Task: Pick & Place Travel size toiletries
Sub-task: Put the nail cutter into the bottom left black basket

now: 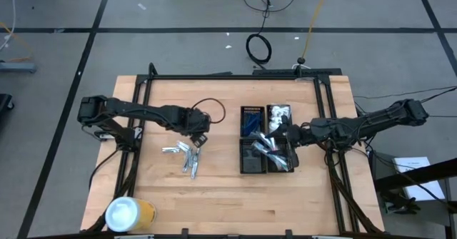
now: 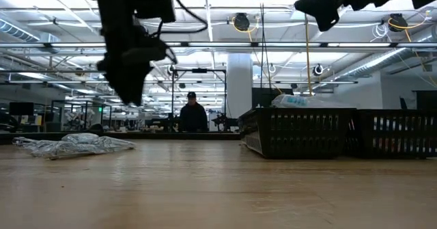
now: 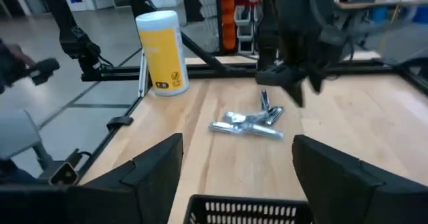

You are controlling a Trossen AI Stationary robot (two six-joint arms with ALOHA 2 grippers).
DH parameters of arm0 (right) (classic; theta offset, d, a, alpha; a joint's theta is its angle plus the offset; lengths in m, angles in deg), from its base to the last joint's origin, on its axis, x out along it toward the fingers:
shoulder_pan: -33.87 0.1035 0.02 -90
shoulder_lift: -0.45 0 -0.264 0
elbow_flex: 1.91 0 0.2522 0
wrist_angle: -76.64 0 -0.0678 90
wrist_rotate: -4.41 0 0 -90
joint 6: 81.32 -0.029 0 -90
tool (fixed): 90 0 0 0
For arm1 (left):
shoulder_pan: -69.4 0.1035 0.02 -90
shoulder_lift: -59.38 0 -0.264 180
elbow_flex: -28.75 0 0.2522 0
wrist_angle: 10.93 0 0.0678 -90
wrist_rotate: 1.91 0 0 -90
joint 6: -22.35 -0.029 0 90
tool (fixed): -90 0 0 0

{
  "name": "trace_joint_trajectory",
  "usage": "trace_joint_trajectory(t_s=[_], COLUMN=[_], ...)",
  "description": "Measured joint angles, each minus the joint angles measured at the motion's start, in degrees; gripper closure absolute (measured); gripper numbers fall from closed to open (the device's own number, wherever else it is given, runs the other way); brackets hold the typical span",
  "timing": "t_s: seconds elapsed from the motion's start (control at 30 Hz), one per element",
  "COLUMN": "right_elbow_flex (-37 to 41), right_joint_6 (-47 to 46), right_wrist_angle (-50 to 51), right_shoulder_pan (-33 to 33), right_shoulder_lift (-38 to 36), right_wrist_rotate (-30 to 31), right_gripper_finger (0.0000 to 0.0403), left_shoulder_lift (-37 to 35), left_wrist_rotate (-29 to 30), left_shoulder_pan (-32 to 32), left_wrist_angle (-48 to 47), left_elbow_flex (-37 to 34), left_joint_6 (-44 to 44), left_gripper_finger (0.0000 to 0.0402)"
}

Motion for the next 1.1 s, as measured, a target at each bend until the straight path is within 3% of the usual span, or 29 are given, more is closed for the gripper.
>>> trace_joint_trajectory(t_s=[0.17, 0.4, 0.6, 0.73, 1.1], right_elbow_flex=[0.0, 0.0, 0.0, 0.0, 0.0], right_joint_6=[1.33, 1.03, 1.03, 1.03, 1.1], right_wrist_angle=[1.24, 3.76, 3.64, 3.7, 3.65], right_shoulder_pan=[0.0, 0.02, 0.02, 0.02, 0.02], right_shoulder_lift=[-0.01, 0.01, 0.01, 0.01, 0.01], right_wrist_rotate=[-0.31, -7.8, -9.02, -9.03, -9.03], right_gripper_finger=[0.0134, 0.0133, 0.0133, 0.0133, 0.0133], left_shoulder_lift=[0.23, 0.24, 0.24, 0.24, 0.24], left_wrist_rotate=[-8.61, -14.36, -16.56, -14.79, -17.44], left_shoulder_pan=[-0.16, -2.11, -3.29, -3.91, -3.91], left_wrist_angle=[-12.95, -22.21, -21.51, -18.32, -9.54], left_elbow_flex=[-0.78, -2.16, -5.63, -9.48, -19.12], left_joint_6=[11.35, 9.98, 4.28, -1.69, -6.28], left_gripper_finger=[0.016, 0.016, 0.016, 0.0161, 0.0161])
